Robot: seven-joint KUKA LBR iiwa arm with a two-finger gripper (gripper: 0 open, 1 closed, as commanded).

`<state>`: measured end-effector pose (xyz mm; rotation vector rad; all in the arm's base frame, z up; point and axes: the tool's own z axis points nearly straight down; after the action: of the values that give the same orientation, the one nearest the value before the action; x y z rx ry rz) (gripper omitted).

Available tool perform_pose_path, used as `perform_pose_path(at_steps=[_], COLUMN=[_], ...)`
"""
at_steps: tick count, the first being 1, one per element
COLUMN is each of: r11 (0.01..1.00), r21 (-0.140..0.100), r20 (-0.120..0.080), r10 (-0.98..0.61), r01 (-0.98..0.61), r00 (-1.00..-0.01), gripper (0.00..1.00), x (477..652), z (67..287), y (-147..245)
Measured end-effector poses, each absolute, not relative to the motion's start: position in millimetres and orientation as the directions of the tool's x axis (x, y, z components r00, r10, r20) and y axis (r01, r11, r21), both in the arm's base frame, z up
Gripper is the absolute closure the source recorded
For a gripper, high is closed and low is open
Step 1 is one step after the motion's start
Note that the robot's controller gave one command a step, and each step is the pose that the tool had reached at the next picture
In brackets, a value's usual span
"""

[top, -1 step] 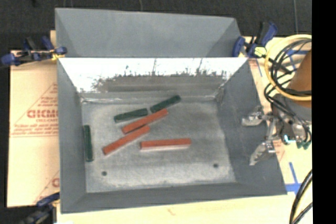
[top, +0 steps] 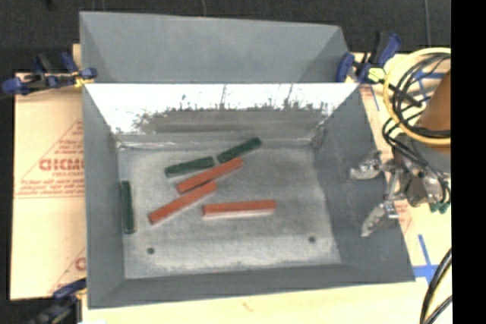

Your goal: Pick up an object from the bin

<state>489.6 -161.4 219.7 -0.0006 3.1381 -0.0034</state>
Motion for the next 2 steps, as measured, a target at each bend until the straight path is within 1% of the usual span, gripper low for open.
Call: perform_pose_path(at_steps=[1,2], r11=[0.999,1.0], r21=[-0.004,0.0], r20=[-0.009,-0.004], r10=[-0.044,-0.02], r01=[-0.044,-0.02], r00=[-0.999,-1.0], gripper=[0.0,0.0], x=[486.6,512.6], z=[159.2,127.3], y=[-129.9,-102.9])
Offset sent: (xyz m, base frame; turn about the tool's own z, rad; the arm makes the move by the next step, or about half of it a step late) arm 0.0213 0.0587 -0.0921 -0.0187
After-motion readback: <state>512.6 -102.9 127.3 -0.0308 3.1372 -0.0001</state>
